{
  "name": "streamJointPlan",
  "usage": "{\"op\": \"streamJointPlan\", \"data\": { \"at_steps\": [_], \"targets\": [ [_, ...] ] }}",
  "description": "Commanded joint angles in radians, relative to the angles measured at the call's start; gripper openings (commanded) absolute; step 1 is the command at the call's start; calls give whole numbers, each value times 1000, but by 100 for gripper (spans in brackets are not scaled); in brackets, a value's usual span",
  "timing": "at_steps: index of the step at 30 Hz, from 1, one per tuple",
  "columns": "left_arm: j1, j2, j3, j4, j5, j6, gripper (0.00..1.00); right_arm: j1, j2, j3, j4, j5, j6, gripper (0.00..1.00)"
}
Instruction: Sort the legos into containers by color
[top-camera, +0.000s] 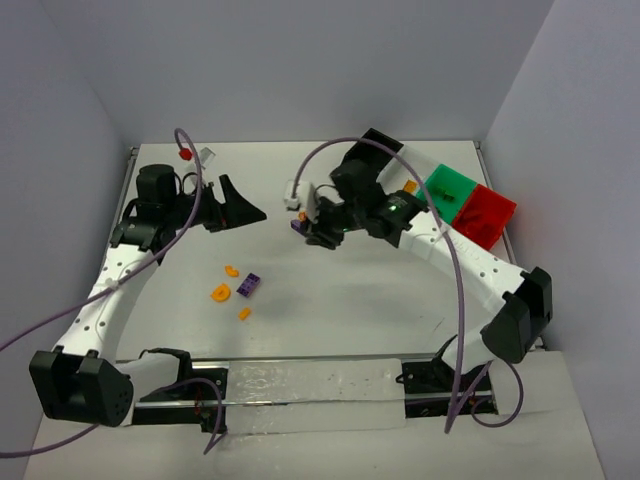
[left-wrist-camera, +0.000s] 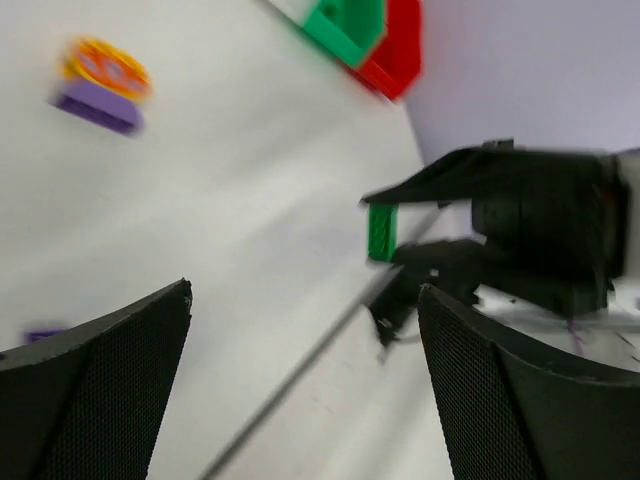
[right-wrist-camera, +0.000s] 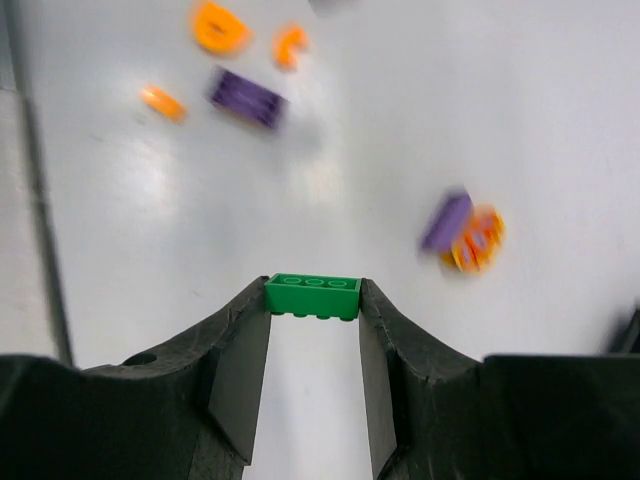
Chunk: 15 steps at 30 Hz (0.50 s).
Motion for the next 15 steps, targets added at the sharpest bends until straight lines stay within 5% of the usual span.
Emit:
{"op": "streamJointPlan", "data": {
  "at_steps": [1, 8, 15],
  "targets": [
    [8, -58, 60, -60, -315, 241, 99, -274, -83, -87, -8, 42, -17, 0],
    [-2, -26, 61, -139, -462, 505, 99, -636, 11, -113, -50, 157, -112, 0],
    [-81, 27, 40, -192, -595, 615, 99, -784, 173, 4, -36, 228, -132, 0]
  ]
}}
